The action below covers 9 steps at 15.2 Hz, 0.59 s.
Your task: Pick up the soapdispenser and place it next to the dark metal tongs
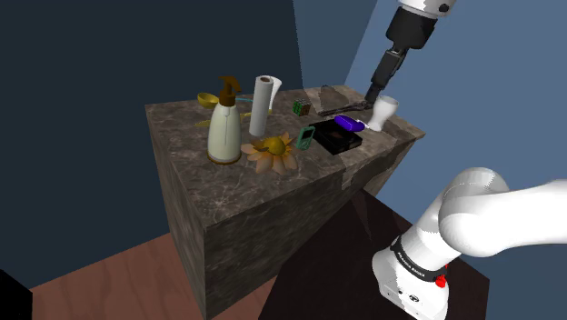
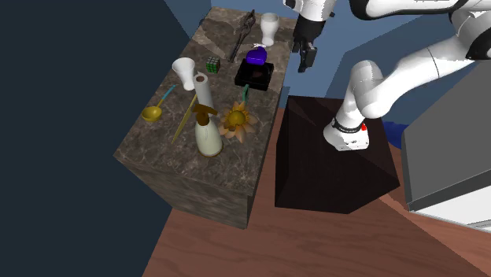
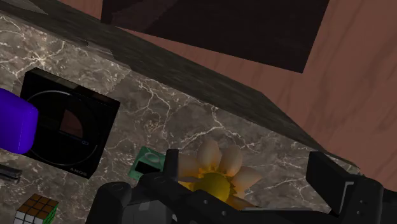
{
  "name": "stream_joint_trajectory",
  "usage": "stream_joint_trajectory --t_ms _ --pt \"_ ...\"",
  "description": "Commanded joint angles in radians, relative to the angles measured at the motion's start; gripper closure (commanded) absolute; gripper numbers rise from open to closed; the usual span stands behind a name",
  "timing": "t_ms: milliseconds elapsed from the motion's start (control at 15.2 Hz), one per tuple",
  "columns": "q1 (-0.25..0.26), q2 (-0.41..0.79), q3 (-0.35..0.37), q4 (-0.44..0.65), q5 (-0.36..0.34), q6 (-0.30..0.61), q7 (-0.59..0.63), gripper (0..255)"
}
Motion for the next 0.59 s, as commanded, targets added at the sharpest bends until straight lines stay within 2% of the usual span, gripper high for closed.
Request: stream_joint_trajectory --t_ms 0,528 --pt "0.0 0.0 0.0 0.0 0.0 0.0 0.0 0" --pt "0.006 0.284 0.086 0.146 0.011 0.148 0.068 0"
